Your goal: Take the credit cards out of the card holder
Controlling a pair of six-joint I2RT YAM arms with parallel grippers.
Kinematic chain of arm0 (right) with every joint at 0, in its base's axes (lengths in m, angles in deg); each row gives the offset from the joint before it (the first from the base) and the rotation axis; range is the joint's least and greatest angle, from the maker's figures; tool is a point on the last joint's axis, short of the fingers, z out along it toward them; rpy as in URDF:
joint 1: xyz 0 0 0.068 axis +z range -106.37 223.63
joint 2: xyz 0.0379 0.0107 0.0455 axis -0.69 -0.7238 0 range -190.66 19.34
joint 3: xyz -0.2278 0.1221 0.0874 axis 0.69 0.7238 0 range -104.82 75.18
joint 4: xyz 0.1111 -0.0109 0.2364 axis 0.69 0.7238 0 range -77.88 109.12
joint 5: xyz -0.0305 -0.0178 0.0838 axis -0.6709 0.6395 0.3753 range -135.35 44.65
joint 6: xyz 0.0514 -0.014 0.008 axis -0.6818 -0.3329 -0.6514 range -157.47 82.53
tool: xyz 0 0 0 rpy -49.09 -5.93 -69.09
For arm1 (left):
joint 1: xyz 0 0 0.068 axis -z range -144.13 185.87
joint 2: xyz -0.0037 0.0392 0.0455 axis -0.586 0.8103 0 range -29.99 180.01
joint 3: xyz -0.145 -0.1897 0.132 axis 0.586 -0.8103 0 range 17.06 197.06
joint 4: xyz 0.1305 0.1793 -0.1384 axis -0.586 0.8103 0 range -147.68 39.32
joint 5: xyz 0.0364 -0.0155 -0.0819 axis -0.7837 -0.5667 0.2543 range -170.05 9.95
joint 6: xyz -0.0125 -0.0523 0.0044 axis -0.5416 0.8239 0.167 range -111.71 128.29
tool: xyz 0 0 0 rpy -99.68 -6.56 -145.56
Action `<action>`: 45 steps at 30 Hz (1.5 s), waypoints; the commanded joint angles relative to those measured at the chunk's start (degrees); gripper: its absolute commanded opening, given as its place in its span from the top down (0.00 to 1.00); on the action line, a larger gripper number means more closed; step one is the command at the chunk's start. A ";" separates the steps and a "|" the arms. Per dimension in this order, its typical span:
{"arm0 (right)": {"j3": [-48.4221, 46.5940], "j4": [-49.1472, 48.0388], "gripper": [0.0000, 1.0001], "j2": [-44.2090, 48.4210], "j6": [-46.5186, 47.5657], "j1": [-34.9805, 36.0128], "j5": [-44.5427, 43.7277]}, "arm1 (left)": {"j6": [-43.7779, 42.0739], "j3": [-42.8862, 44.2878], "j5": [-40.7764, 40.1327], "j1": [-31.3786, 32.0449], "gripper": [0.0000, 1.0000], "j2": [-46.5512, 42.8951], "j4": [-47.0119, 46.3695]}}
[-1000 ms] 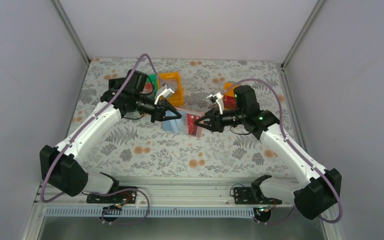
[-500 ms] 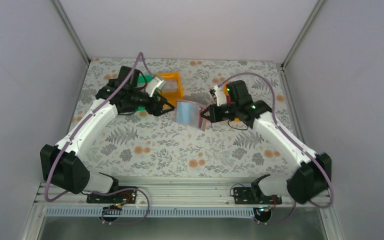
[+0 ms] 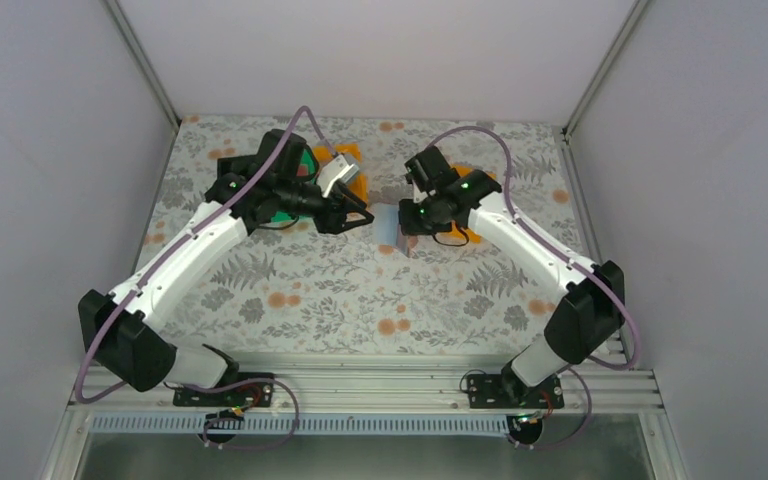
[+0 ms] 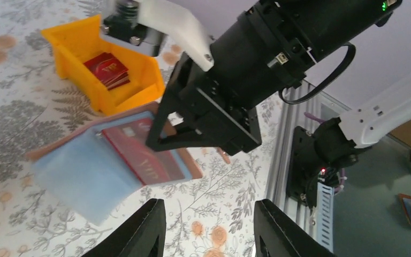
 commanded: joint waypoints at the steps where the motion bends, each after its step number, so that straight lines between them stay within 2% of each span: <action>1: -4.48 3.54 0.96 -1.44 -1.12 1.64 0.46 | 2.96 -0.60 5.41 1.06 0.58 0.54 -3.03; 3: -5.19 0.85 0.96 -0.05 0.31 1.63 5.76 | 4.22 -0.53 7.25 1.25 0.58 1.34 -3.58; 6: -3.31 -7.51 0.96 4.20 3.81 1.64 14.99 | 4.78 -1.11 5.94 0.29 0.59 2.05 -3.11; 10: 0.09 -11.82 0.96 9.80 9.86 0.77 20.52 | 5.66 -2.80 9.12 -3.99 0.64 0.84 -3.58; 18: 3.64 -20.55 0.96 16.88 18.69 0.27 36.41 | 2.32 0.09 11.88 -3.56 0.72 -3.21 -1.89; 26: 4.23 -23.79 0.96 19.22 21.27 0.27 41.39 | 2.58 0.74 11.97 -3.26 0.76 -3.32 -1.53; 31: 5.98 -26.04 0.96 20.89 21.38 0.23 41.86 | 2.12 1.75 18.36 -2.14 0.76 -3.63 -2.51; 36: 5.74 -27.28 0.96 19.85 21.00 0.27 41.21 | 0.16 4.49 23.33 -0.80 0.96 -3.67 -1.72; 41: 8.04 -28.38 0.96 20.99 20.55 -0.66 40.39 | -1.47 5.05 25.73 -0.91 0.98 -4.51 0.02; 42: 8.76 -28.88 0.91 21.69 20.27 -0.94 40.45 | -1.41 4.55 25.75 -1.08 0.98 -4.80 -0.01; 44: 10.36 -29.68 0.65 22.98 19.86 -1.57 41.22 | -0.48 3.46 25.77 -1.55 0.98 -5.16 -0.61; 45: 11.11 -29.81 0.59 23.61 19.91 -1.69 41.80 | 0.21 3.13 25.76 -1.85 0.98 -5.23 -1.20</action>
